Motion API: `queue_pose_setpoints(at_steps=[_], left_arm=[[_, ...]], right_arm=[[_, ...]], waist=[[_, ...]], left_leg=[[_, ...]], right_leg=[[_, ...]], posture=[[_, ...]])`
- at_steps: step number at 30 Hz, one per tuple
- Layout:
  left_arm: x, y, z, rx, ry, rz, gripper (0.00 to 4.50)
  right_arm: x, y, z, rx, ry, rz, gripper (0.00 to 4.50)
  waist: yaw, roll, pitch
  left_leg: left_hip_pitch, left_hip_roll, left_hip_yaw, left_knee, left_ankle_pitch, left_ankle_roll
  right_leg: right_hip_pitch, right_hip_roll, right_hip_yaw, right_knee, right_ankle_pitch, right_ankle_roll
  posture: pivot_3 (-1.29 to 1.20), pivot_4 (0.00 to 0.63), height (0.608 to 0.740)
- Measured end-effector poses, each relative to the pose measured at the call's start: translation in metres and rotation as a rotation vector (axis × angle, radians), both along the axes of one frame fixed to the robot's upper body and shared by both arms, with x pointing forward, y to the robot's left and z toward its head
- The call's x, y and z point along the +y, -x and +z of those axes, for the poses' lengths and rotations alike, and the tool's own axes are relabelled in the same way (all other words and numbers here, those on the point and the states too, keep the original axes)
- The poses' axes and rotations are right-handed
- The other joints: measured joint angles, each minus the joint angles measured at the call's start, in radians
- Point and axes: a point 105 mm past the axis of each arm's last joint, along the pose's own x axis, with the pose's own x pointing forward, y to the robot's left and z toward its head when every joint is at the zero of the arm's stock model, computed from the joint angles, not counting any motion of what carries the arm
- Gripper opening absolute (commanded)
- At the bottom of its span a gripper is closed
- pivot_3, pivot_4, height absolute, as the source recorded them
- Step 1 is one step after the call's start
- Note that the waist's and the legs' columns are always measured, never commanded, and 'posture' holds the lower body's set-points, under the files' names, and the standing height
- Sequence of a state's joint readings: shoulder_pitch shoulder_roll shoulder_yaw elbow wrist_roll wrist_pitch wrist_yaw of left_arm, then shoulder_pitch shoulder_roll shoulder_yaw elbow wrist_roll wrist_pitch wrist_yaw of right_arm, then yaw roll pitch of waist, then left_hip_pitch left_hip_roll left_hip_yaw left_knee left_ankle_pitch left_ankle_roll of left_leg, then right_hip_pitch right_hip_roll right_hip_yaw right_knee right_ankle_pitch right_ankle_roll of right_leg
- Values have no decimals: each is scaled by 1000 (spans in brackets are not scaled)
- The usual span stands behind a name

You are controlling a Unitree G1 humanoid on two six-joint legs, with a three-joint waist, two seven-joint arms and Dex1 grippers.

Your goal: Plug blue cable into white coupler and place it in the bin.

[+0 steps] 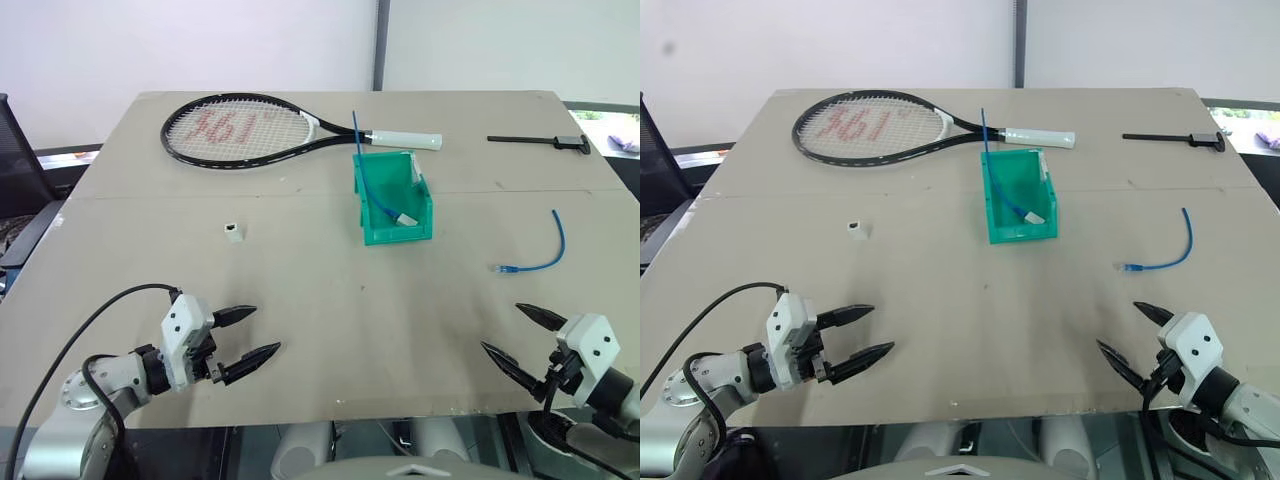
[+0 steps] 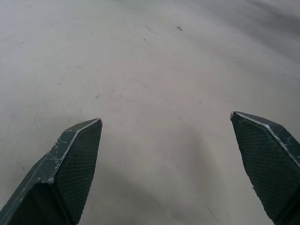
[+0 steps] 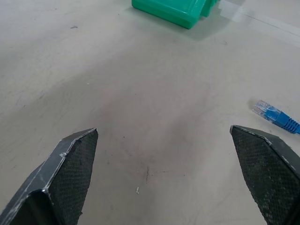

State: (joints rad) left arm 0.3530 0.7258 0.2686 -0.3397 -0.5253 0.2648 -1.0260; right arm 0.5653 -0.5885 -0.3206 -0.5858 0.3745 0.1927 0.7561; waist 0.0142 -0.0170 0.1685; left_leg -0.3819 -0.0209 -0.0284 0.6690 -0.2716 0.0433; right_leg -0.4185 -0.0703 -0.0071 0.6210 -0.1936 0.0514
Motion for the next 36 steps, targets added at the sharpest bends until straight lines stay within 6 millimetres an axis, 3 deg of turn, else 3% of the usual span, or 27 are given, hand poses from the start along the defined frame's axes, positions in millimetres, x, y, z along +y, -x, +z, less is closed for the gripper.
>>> queue_pose_setpoints(at_steps=[3, 6, 9, 13, 16, 19, 22, 29, 32, 35, 36], left_arm=[[-4, -3, 3, -21, 20, 7, 4500], [-24, -11, 17, -70, 96, -23, 4500], [-39, -2, 28, -71, 131, -115, 4500], [-58, 9, 38, -105, 112, -283, 4500], [-64, 12, 38, -122, 103, -340, 4500], [-68, 13, 39, -141, 88, -375, 4500], [-72, 14, 39, -147, 88, -388, 4500], [-74, 20, 39, -157, 88, -366, 4500], [-74, 21, 38, -161, 84, -364, 4500], [-75, 22, 40, -173, 83, -367, 4500], [-75, 22, 40, -178, 83, -368, 4500]], right_arm=[[-2, -4, 0, -7, 4, -7, 4453], [-7, -15, 3, 0, 48, 6, 4453], [-10, -24, 10, 47, 146, 78, 4453], [-21, -50, 36, 44, 301, 152, 4453], [-30, -68, 35, 109, 354, 191, 4453], [-41, -91, 33, 172, 423, 227, 3583], [-47, -110, 30, 206, 485, 257, 2214], [-58, -137, 16, 269, 582, 289, 2214], [-59, -141, 15, 289, 594, 306, 1401], [-58, -143, 13, 302, 596, 334, 69], [-58, -144, 12, 302, 599, 343, 69]], waist=[[1, 0, 0], [0, 0, 0], [-5, 0, 0], [-2, 1, 1], [1, 0, 2], [-2, -1, 3], [-4, 0, 4], [-1, 1, 5], [-1, 1, 5], [-3, 1, 5], [-2, 1, 4]], left_leg=[[0, 0, 0, 0, 0, 0], [0, 0, 0, 1, 0, 0], [1, 0, 1, 0, 0, 0], [0, 0, 1, 0, 0, 0], [0, -1, 2, 0, 0, 0], [0, -1, 2, 1, 0, 1], [0, -1, 3, 0, 0, 1], [-1, -1, 2, 0, 0, 1], [0, -1, 3, 1, 0, 1], [1, -1, 3, 1, 0, 1], [2, -1, 3, 1, 0, 1]], right_leg=[[0, 0, 0, 0, 0, 0], [1, 0, 0, 0, 0, 0], [0, 0, 1, 0, 0, 0], [0, 5, 0, 0, 0, 0], [0, 5, 0, -1, 0, -1], [1, 5, 0, -1, 0, -1], [0, 5, 1, -1, 1, -2], [0, 5, 1, -2, 3, -5], [0, 5, 1, -2, 3, -5], [2, 5, 1, -2, 3, -5], [2, 5, 1, -1, 3, -5]], posture=[[0, 150, 740], [0, 150, 740], [0, 150, 740], [0, 150, 740], [0, 150, 740], [0, 150, 740], [0, 150, 740], [0, 150, 740], [0, 150, 740], [0, 150, 740], [0, 150, 740]])
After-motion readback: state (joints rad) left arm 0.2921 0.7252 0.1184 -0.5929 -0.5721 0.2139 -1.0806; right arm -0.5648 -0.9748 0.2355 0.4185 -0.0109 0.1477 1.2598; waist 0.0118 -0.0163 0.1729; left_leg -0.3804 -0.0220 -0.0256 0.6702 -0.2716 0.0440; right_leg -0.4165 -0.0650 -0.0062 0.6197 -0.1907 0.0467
